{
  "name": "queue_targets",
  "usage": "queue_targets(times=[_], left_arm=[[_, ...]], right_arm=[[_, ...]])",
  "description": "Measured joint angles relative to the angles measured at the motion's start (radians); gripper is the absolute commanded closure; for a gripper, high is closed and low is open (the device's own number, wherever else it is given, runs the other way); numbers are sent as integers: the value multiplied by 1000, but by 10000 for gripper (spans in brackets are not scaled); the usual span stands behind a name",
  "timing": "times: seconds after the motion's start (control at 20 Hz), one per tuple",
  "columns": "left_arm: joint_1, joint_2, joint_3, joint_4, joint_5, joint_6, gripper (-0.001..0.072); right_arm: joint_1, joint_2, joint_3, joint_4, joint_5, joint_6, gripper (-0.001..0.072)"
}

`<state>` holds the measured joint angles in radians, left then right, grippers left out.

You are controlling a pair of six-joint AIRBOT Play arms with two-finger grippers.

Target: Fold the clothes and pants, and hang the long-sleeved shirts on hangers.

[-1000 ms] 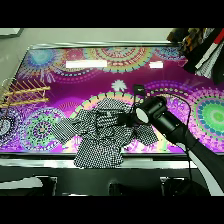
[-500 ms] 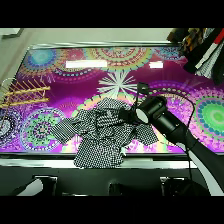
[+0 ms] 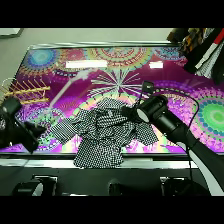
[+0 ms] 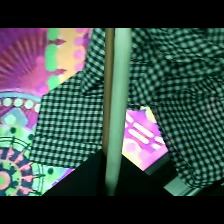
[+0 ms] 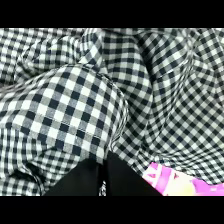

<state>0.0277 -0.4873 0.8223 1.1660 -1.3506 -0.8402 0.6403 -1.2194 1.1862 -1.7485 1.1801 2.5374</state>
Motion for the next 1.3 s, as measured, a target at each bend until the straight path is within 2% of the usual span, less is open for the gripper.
queue_targets(times=[0.2,0.4,1.3], left_arm=[[-113,140,-92,-11,-80,-66,682],[-166,191,-124,-13,-163,-95,681],[-187,211,-133,-65,-260,-126,682]], right_arm=[[-63,0,0,-2,-29,47,682],[-97,-1,0,19,-42,58,682],[-111,-1,0,-40,-78,128,682]])
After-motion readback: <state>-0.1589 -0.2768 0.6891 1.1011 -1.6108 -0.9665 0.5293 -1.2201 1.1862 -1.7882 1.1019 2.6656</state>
